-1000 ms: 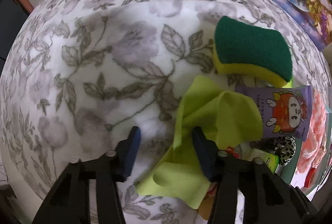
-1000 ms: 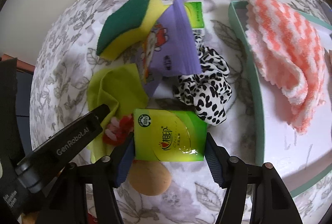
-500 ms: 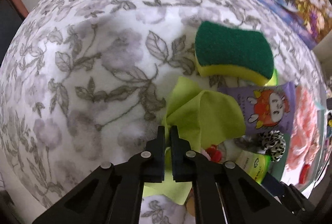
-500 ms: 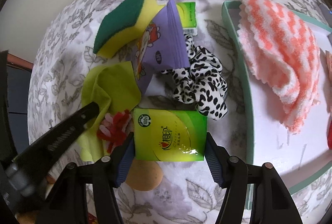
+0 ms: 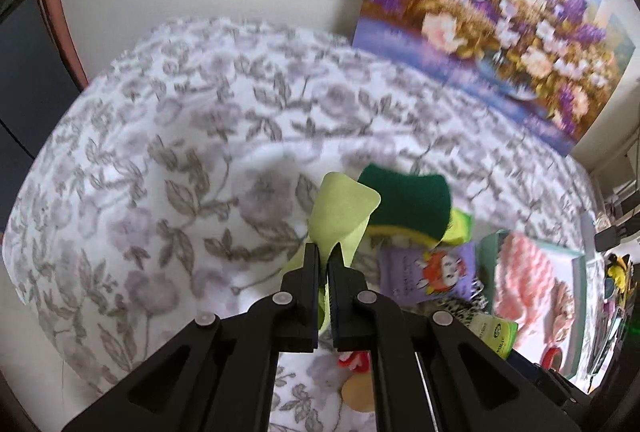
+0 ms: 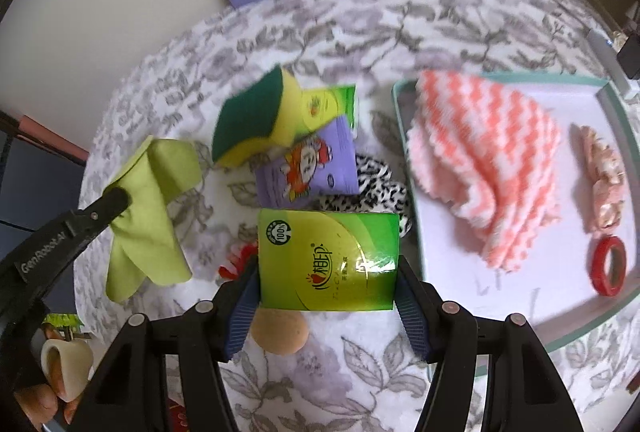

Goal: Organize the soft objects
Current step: 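Carry the lime cloth and yellow-green packet into the tray and open both tools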

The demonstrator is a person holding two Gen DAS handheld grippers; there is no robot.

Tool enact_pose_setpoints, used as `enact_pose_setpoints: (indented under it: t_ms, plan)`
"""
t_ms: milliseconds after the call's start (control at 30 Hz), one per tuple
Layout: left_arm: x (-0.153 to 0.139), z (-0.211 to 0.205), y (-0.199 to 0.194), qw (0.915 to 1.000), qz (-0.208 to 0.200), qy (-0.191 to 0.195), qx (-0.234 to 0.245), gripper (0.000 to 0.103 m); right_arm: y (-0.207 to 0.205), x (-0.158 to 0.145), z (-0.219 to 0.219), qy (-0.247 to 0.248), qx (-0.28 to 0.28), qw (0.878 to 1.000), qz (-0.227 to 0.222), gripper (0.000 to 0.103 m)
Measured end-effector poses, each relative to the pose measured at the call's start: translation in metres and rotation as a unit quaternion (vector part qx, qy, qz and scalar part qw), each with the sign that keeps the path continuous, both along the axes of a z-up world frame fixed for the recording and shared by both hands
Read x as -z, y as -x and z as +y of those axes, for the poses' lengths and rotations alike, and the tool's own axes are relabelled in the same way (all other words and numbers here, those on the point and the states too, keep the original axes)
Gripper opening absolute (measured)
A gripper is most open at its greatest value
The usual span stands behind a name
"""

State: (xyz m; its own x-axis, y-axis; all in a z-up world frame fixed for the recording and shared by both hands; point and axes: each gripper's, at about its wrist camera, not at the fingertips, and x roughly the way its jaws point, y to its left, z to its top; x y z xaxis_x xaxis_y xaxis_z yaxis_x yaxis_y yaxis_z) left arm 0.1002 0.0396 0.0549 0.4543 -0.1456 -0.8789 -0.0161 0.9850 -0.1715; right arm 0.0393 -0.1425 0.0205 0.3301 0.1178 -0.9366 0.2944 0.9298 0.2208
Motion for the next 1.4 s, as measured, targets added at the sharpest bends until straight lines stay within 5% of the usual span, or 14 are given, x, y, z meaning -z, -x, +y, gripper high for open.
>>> enact_pose_setpoints:
  t_ms: [433, 867, 1400]
  plan:
    - [-0.041, -0.030, 0.026, 0.9984, -0.052, -0.006, 0.019, 0.004, 0.027, -0.025, -0.044, 0.003, 0.030, 0.999, -0.027, 0.066]
    - [-0.056, -0.133, 0.063, 0.9896, -0.078, -0.018, 0.120, 0.004, 0.059, -0.009, -0.132, 0.018, 0.108, 0.994, 0.006, 0.066]
    - [-0.020, -0.227, 0.087, 0.9705, -0.020, 0.027, 0.239, 0.004, 0.094, 0.010, -0.204, 0.016, 0.179, 0.983, 0.032, 0.066]
